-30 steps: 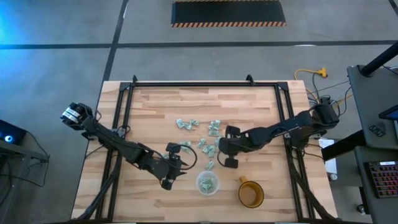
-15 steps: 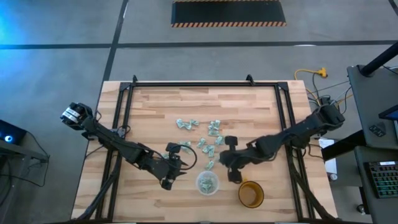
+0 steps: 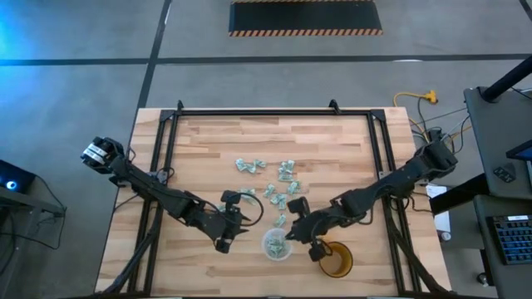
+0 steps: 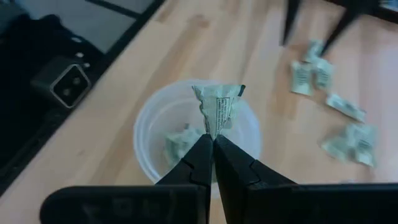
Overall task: Pick and place Stevia / Truvia into bins
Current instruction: Put the stevia packet into the transparent bin
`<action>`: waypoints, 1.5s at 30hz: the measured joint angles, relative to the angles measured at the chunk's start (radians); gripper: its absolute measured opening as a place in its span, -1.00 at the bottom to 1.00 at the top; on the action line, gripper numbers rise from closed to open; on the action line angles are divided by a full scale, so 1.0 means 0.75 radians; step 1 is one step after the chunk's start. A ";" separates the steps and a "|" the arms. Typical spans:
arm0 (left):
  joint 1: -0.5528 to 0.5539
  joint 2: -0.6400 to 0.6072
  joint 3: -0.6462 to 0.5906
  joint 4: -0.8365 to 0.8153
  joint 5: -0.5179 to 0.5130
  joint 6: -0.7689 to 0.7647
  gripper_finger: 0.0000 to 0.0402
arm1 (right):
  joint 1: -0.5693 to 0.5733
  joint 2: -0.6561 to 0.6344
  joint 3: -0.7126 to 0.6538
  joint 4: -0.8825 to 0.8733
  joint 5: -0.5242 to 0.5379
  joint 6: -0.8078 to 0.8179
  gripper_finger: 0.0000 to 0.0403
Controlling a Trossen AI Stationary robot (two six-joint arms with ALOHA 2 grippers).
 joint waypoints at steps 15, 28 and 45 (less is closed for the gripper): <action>0.000 0.004 0.000 0.002 0.000 -0.001 -0.35 | -0.001 0.091 0.047 0.002 -0.006 -0.053 -0.95; -0.001 0.004 -0.001 -0.016 -0.001 -0.031 -0.35 | -0.003 0.091 0.040 -0.004 0.005 -0.059 -0.56; 0.017 0.022 -0.107 -0.521 -0.106 -0.511 -0.35 | -0.004 0.070 0.122 -0.284 0.009 0.023 -0.55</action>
